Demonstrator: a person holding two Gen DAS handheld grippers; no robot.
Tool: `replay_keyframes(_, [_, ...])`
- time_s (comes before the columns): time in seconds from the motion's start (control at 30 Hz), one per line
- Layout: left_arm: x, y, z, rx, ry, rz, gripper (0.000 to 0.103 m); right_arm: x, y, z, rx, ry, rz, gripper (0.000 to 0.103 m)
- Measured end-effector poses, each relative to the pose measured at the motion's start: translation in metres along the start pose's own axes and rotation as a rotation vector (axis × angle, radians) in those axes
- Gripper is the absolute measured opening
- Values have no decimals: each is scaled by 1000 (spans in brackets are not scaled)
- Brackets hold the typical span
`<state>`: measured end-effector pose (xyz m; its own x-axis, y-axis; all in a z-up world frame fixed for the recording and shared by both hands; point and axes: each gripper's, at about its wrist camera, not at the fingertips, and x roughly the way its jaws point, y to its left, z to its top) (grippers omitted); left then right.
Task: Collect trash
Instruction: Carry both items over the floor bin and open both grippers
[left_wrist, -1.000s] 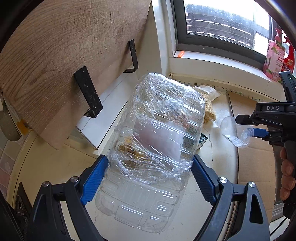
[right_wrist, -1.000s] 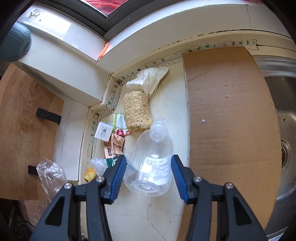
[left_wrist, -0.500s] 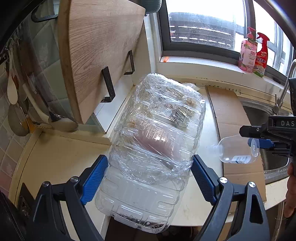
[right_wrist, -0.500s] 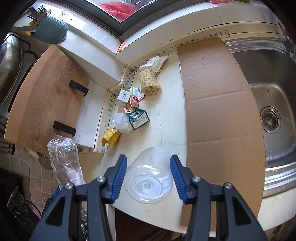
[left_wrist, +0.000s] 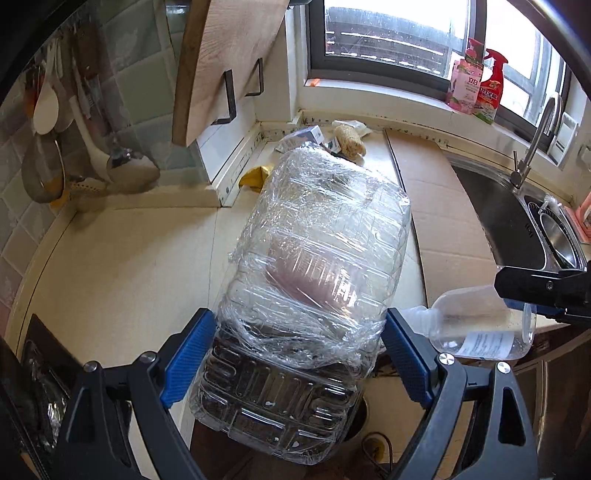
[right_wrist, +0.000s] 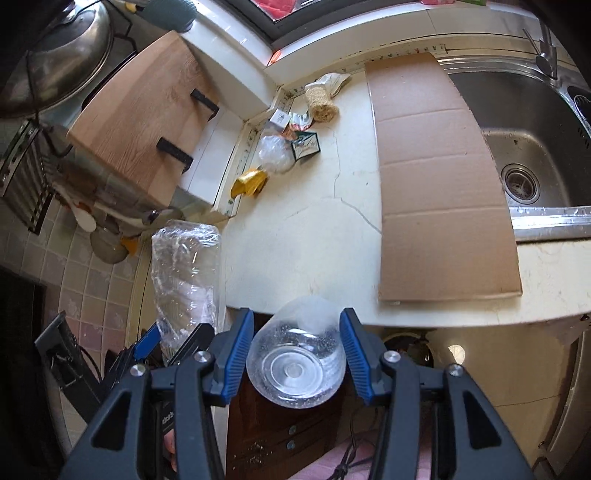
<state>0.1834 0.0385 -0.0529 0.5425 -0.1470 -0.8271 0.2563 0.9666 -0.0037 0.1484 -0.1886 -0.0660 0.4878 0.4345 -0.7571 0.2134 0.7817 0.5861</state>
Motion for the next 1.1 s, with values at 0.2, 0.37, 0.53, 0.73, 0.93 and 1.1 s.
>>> replay_keyframes(0.2, [-15, 5, -67, -53, 66, 11, 90, 10, -2, -49, -43, 108, 15, 49])
replay_keyframes(0.37, [0, 1, -128, -91, 140, 20, 90, 52, -26, -84, -58, 196, -26, 49])
replay_keyframes(0.53, [32, 3, -175, -130, 216, 32, 90, 117, -61, -111, -19, 267, -87, 50])
replay_keyframes(0.73, [71, 3, -211, -150, 255, 33, 90, 174, -101, -133, 26, 300, -148, 51])
replay_keyframes(0.93, [118, -5, -230, -156, 293, 11, 90, 181, -134, -143, 54, 278, -153, 51])
replay_keyframes(1.1, [169, -21, -247, -125, 354, -6, 90, 192, -173, -155, 103, 279, -194, 51])
